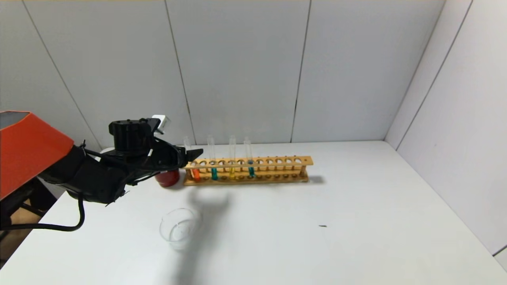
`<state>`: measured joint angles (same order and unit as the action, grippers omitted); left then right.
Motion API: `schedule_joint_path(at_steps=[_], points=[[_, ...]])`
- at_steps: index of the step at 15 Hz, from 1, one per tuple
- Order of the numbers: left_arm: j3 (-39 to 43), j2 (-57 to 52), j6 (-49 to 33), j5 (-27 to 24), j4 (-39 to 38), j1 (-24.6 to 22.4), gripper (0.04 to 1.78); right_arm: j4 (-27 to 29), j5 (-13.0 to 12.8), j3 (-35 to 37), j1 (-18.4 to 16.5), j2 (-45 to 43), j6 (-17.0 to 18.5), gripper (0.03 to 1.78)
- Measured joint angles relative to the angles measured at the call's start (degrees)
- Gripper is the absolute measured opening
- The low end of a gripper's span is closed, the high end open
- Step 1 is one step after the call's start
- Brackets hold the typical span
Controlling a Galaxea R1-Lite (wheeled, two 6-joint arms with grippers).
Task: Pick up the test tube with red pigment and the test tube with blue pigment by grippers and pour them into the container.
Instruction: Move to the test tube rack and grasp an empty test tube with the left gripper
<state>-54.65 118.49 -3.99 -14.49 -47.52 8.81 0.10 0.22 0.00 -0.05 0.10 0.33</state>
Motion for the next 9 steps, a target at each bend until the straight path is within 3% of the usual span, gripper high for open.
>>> schedule_joint_path(at_steps=[4,9], points=[[-2.29,1.46,0.02,0.04,0.09,1.68,1.39,0.00,0.00,0.00,0.02,0.00,0.00,1.75],[-3.10,2.73,0.07,1.18,0.06,2.36,0.53,0.00,0.02,0.00,0.05,0.01,0.00,1.75]])
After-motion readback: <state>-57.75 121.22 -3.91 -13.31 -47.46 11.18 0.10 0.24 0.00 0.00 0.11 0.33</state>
